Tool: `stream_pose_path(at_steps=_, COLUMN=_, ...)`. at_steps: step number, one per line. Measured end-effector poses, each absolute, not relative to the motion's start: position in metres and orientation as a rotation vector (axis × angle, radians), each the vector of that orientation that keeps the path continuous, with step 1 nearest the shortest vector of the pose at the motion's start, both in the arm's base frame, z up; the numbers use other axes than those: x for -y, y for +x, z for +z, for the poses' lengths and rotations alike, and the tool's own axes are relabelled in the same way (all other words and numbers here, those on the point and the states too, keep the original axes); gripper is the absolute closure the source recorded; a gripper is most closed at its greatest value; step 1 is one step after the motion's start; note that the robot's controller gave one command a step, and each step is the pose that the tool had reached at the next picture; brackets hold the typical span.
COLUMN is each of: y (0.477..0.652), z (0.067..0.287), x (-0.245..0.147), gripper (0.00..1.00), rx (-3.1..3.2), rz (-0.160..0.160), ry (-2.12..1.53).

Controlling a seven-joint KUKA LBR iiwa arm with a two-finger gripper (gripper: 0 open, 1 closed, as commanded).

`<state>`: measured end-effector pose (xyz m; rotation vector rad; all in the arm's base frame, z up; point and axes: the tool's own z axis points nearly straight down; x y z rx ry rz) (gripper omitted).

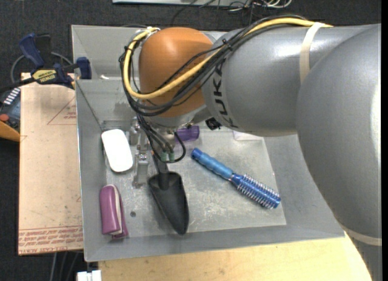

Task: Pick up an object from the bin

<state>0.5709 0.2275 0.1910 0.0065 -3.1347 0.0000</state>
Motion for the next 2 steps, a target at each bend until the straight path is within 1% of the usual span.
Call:
stream_pose_path(at_steps=1, y=0.573, z=0.196, x=-0.226, gripper=0.0, rx=3.143, rz=-0.002, ry=-0.001)
stream_pose_path(at_steps=2, y=0.569, z=0.102, x=-0.209, gripper=0.0, rx=3.138, rz=-0.004, ry=-0.095)
